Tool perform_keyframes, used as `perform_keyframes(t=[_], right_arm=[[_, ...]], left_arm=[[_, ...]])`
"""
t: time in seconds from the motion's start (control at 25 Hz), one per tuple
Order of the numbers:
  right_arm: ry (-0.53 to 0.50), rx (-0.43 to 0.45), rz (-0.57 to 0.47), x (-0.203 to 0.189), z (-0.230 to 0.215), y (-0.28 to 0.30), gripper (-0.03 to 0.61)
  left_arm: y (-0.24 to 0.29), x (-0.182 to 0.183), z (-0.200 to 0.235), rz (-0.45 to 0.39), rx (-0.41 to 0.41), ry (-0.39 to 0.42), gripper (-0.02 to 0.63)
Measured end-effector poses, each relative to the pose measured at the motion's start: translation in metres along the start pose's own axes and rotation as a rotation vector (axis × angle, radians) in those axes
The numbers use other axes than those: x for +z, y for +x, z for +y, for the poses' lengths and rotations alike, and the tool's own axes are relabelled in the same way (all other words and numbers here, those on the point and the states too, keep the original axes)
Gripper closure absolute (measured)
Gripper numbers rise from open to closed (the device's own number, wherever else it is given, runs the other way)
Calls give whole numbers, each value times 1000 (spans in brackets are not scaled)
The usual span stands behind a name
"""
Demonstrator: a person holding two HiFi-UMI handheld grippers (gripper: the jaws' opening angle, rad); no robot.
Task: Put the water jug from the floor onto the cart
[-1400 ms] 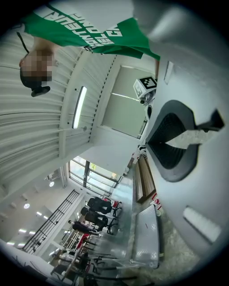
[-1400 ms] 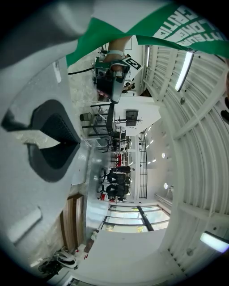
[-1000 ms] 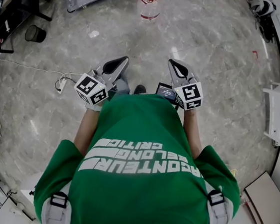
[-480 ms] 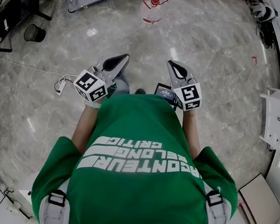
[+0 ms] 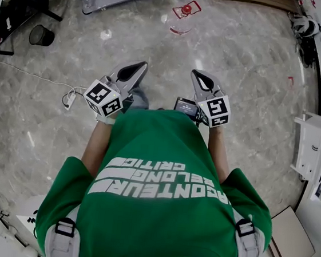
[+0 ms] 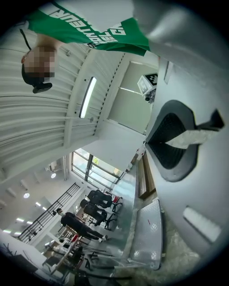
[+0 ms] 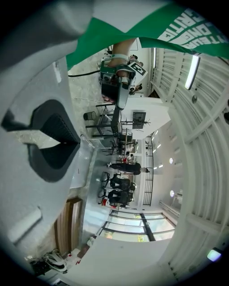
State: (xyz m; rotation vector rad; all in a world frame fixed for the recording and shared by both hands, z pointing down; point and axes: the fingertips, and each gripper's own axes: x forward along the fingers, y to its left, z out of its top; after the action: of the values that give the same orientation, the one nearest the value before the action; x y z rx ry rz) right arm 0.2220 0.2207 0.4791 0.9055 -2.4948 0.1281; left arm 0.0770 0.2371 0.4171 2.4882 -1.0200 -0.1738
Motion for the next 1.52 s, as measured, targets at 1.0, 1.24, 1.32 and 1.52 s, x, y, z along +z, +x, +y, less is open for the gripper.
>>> perform_keyframes(t=[1.0,1.24,1.32,1.52], right_arm=[[-95,87,45,69,21,119,586],[-137,121,45,86,41,151,586],[-161,130,50,90,48,160,586],[-186,145,56,97,57,173,586]], left_arm=[[-42,58,107,-103,49,-51,598],[-67,71,132,-136,74,-50,598],[-74,74,140,-144,83,-52,598],[-84,80,155,-160,93,-58,598]])
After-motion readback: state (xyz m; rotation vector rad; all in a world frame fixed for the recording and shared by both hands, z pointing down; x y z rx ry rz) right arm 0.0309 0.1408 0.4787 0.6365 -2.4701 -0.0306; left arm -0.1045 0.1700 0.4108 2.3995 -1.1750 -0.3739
